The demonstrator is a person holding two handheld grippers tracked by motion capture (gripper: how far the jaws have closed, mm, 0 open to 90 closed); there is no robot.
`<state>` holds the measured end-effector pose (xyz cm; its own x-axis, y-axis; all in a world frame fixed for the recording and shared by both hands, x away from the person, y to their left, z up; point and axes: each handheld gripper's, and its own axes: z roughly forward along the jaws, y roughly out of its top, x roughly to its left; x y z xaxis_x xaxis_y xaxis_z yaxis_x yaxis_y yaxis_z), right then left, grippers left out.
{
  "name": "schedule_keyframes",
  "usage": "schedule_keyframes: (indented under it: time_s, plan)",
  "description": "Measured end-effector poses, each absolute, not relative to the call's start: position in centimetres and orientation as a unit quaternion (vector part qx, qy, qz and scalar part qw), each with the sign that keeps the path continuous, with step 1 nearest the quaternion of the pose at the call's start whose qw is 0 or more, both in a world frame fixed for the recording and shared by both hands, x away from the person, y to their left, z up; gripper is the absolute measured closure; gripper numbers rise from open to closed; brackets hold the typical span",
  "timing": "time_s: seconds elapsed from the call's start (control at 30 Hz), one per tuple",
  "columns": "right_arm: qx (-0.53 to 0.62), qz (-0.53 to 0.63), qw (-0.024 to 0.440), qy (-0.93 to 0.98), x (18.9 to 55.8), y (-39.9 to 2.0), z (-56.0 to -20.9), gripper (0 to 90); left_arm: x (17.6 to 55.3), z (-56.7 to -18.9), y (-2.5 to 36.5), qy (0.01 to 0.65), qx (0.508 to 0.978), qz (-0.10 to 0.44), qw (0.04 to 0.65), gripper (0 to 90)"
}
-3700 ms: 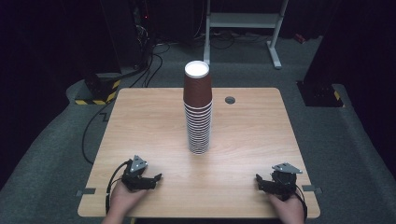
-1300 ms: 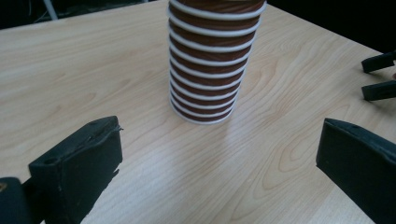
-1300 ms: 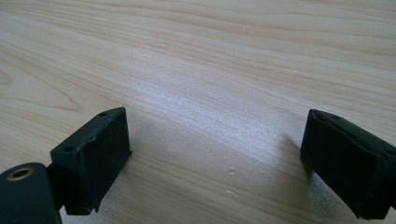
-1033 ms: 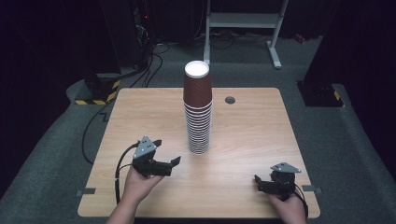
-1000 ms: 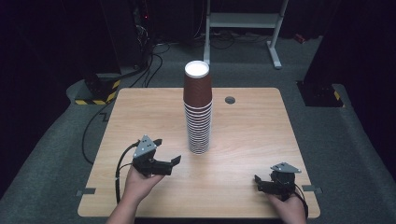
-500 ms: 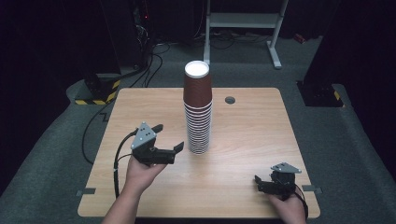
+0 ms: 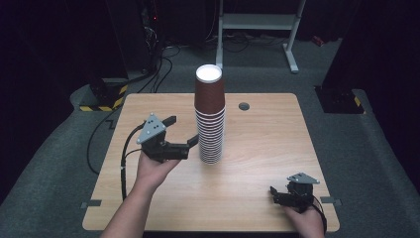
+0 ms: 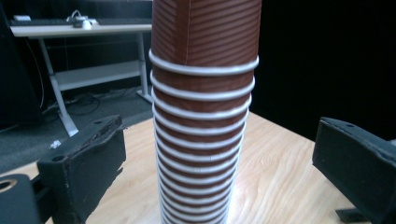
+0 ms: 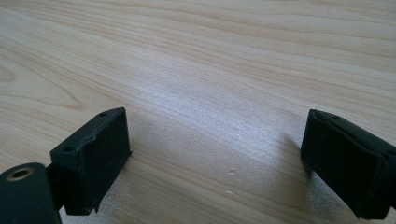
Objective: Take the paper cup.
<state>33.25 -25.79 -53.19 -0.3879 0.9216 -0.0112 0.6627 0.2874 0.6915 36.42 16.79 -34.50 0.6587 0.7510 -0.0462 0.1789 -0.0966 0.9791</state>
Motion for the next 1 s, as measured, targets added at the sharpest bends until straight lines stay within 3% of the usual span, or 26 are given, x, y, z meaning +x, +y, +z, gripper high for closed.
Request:
schedule_keyframes:
  time_s: [1.0]
  plan:
    - [0.506, 0.309, 0.208, 0.778, 33.5, -25.7, -53.2, 7.7, 41.7, -29.9, 12.9, 0.318, 0.684, 0.279, 0.594, 4.7]
